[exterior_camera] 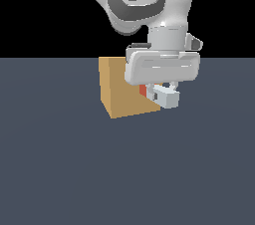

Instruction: Insert the peg into the horizontal hole in a box.

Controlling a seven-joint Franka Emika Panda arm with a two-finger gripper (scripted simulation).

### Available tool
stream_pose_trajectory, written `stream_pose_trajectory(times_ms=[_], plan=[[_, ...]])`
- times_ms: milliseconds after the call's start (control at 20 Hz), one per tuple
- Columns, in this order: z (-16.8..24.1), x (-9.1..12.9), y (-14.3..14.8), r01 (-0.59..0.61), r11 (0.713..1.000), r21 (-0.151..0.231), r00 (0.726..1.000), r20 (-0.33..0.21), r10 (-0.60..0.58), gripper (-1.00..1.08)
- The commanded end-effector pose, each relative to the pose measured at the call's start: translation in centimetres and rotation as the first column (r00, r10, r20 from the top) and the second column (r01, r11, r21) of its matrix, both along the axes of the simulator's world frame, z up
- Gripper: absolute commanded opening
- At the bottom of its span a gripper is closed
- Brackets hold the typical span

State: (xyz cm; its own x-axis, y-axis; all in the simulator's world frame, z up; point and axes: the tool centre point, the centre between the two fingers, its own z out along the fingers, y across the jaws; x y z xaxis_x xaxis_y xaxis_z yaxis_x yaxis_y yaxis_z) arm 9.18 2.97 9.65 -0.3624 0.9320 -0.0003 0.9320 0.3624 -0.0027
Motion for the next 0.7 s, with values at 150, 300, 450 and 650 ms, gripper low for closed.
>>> stream_pose_trajectory(times_ms=[150,300,450,650], plan=[[0.2,-1.2,3.4,-0.001,1.000,0.000,1.000,0.004,0.001,-1.00],[0.3,-1.5,4.3,-0.001,1.000,0.000,1.000,0.005,0.001,-1.00],[0.3,-1.6,4.7,-0.001,1.000,0.000,1.000,0.005,0.001,-1.00],[0.3,-1.4,4.4,-0.001,1.000,0.000,1.000,0.005,0.001,-1.00]])
